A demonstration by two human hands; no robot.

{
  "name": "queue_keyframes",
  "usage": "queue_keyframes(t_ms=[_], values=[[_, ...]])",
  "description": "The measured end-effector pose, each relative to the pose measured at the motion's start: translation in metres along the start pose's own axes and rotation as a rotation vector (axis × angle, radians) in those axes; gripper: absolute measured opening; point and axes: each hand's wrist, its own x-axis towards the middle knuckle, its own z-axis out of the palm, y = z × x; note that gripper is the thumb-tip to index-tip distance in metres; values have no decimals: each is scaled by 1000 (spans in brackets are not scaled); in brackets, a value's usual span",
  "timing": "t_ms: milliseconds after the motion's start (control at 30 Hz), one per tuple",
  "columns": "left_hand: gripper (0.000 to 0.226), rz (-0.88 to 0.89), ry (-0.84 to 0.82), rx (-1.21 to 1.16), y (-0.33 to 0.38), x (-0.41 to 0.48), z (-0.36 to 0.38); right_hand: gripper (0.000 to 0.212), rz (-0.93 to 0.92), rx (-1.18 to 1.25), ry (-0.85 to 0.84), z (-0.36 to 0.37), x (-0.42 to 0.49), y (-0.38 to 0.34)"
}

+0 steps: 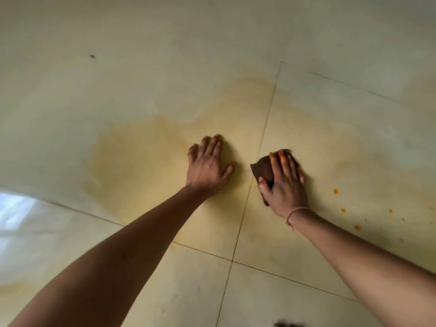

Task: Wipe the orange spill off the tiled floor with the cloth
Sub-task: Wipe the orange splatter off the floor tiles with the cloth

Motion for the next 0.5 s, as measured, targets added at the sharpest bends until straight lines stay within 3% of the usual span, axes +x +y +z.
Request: queue_keyframes(t_ms=[67,167,233,367,500], values=[[80,-13,29,55,2,2,11,75,73,45,59,9,-17,4],[82,-5,31,78,2,1,13,76,-47,38,29,20,-89,23],[81,-17,18,99,5,1,10,78,-87,39,-6,15,-84,45],[79,-18,15,150,7,2,13,78,210,77,71,3,-22,49],[79,-30,26,147,10,1,9,77,171,91,100,19,-89,49]])
